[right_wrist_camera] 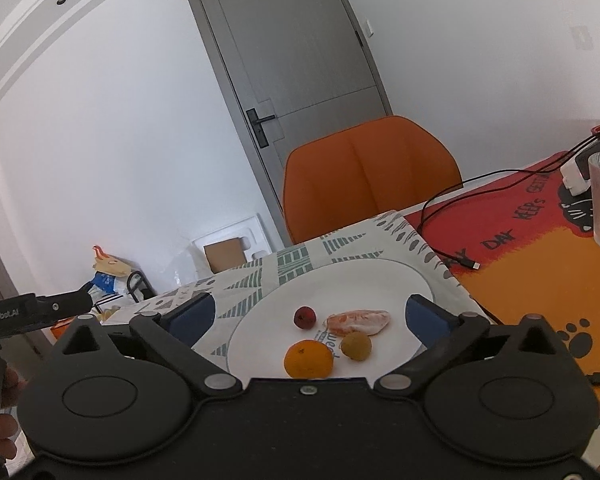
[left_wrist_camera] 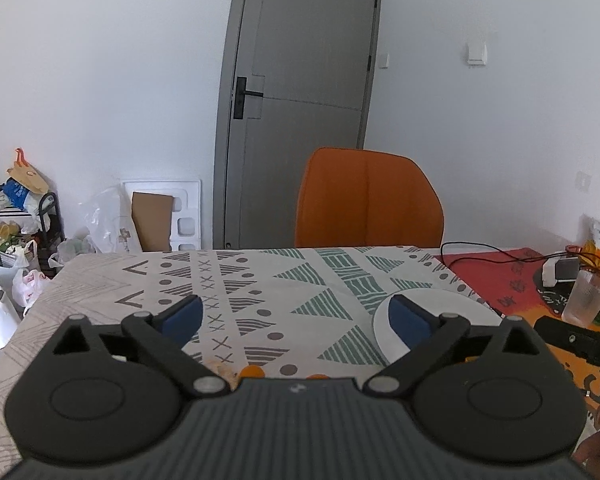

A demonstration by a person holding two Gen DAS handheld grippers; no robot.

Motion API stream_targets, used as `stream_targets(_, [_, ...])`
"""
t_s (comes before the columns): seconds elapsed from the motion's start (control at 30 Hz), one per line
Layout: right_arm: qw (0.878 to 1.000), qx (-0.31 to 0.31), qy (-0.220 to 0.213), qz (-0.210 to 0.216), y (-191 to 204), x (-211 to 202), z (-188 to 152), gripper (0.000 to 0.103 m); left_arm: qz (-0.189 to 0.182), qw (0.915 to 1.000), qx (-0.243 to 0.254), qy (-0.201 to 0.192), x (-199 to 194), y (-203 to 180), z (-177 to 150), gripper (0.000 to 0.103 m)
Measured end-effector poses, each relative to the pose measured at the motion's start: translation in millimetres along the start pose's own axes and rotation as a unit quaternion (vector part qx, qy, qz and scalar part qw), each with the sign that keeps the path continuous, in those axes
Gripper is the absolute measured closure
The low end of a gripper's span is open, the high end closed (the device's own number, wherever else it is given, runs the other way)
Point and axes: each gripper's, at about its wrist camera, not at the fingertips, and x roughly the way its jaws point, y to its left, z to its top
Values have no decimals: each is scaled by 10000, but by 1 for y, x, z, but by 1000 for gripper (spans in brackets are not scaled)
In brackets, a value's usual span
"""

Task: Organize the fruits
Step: 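Withdraw both open tools from the bowl back toward the fruit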

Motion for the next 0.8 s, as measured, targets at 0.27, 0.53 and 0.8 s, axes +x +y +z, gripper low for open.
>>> stream_targets(0.27, [10000,-36,36,45,9,0,-1,0,67,9998,-181,-9,-10,15,-3,4])
stream_targets(0.53, [9997,-81,194,140,21,10,-8,0,88,9993,-348,36,-14,35,-12,5])
stream_targets(0.8, [9988,-267,383,160,38,22,-19,0,16,9980,-592,215,-6,57,-32,8])
